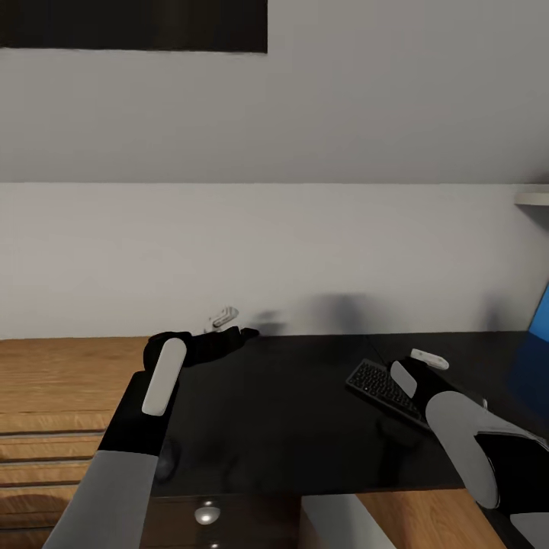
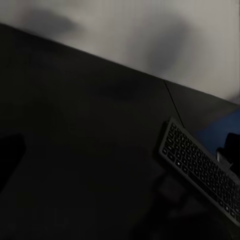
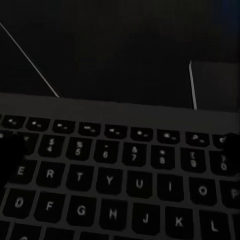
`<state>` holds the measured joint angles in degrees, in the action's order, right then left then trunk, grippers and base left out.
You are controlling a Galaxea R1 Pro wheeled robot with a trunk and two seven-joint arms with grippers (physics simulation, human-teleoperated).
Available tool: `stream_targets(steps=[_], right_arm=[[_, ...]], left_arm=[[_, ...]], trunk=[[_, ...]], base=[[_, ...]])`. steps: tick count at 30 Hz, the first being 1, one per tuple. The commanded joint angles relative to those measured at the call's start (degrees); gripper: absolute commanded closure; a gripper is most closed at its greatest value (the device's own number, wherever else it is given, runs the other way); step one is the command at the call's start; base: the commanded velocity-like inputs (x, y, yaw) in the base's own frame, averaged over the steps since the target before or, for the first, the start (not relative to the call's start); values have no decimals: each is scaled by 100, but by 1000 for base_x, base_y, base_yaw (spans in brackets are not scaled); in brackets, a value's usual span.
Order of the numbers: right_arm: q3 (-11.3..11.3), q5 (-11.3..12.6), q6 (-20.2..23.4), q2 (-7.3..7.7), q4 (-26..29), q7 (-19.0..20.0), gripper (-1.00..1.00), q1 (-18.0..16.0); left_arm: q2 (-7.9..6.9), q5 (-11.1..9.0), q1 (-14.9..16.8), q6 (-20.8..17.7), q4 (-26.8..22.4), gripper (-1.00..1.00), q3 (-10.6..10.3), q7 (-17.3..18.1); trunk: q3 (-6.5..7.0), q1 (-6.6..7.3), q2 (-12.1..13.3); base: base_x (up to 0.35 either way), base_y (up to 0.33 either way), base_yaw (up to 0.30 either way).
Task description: In the bedroom, organize the workspace by keeping the computer under the desk, ensuring the monitor is on the desk, placing the keyboard on the desk next to the monitor, placing the mouse on the desk next to the keyboard, moving the folder from the swivel chair onto the desk next to the mouse, stacking the notebook on top of the folder with the pen on top of the notebook, and positioning the swivel chair next to the desk.
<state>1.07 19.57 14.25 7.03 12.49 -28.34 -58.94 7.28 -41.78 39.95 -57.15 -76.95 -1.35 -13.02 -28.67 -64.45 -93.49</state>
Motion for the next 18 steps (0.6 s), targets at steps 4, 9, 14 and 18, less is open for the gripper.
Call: stream_targets(steps=[4, 9, 14, 18], right_arm=[[15, -5, -31, 0, 15, -22, -100, -1], [16, -5, -233, 0, 10, -30, -100, -3], [16, -4, -416, 0, 7, -42, -100, 0], [16, 15, -450, 0, 2, -36, -100, 2]], left_arm=[[1, -58, 4, -15, 8, -100, 0, -60], [1, -58, 4, -15, 11, -100, 0, -60], [1, -58, 4, -15, 18, -100, -4, -61], [1, -58, 4, -20, 20, -100, -5, -55]], trunk=[[66, 89, 159], [137, 177, 319], [137, 177, 319], [137, 177, 319]], base=[[0, 0, 0], [0, 0, 0], [0, 0, 0], [0, 0, -13]])
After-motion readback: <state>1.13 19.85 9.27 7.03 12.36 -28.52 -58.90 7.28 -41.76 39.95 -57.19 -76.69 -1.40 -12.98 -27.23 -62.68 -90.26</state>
